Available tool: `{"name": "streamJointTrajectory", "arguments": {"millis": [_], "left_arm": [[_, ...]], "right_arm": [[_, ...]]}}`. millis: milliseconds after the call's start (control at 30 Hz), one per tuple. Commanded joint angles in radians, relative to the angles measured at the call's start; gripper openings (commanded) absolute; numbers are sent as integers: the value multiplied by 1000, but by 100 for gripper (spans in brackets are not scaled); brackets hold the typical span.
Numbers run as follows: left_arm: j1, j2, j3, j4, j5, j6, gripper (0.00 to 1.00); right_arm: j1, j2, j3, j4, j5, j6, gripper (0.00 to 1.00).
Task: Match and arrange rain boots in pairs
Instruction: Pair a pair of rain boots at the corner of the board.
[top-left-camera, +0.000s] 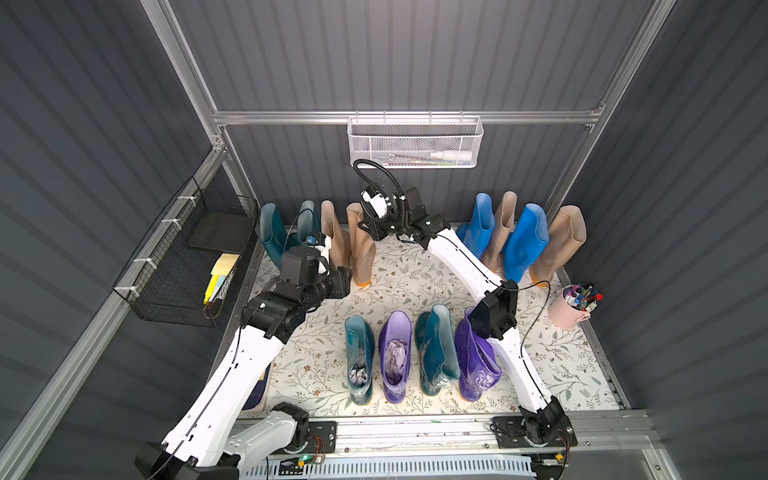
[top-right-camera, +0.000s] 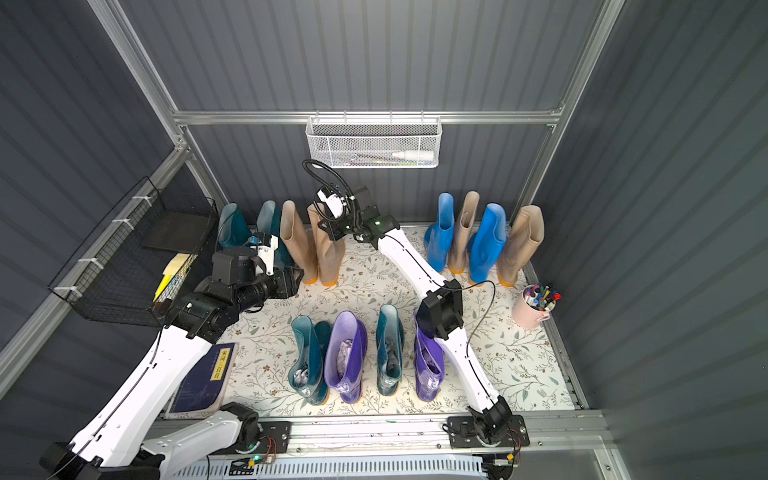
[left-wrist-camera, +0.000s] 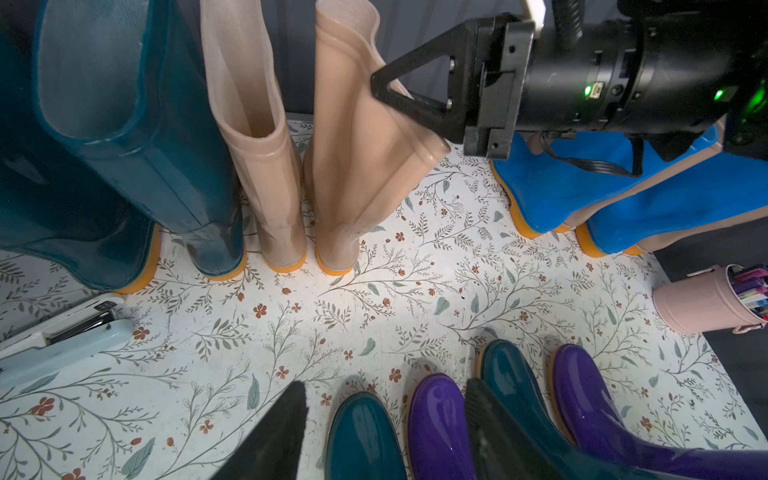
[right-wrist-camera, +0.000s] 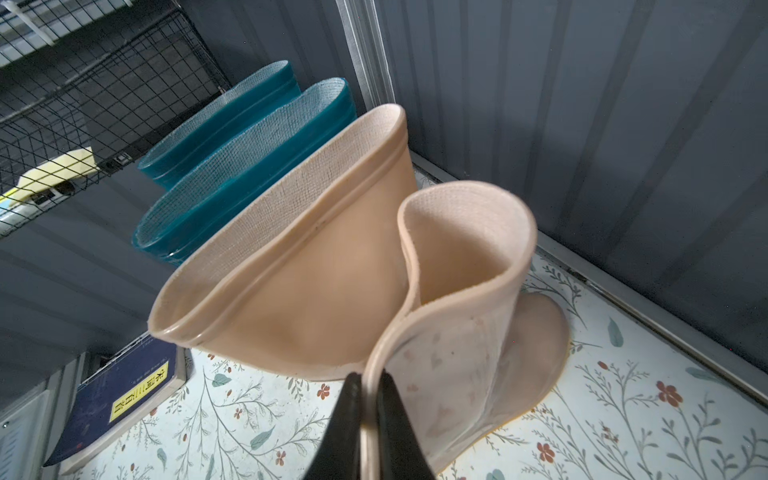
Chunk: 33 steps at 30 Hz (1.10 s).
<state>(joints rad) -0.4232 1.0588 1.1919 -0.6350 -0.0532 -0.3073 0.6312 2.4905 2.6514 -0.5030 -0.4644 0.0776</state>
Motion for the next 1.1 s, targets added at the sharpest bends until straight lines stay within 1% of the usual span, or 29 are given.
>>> {"name": "streamJointTrajectory", "arguments": {"millis": [0,100,300,500,667,767,867,933,1067], "left_arm": [[-2,0,-2,13,-7,-1,64],[-1,0,1,15,-7,-3,65],[-2,16,30,14,-5,-1,67],[-2,42,90,11,-5,17,69],[-2,80,150,14,2,41,73],[-2,109,183,22,15,48,73],[-2,133,204,42,39,55,74],[-1,149,213,62,56,58,75],[-1,191,267,88,102,53,75]], "right_arm": [[1,-9,43,60,-4,-17,25],[0,-15,44,65,3,-4,33],[1,-69,34,64,24,28,42],[1,-186,-20,54,80,37,46],[-2,-304,-59,-55,137,16,51],[-15,-378,-73,-140,214,-4,54],[-52,-472,-120,-211,258,-17,58],[-94,-548,-183,-235,280,-18,60],[-212,-671,-328,-248,313,-6,65]]}}
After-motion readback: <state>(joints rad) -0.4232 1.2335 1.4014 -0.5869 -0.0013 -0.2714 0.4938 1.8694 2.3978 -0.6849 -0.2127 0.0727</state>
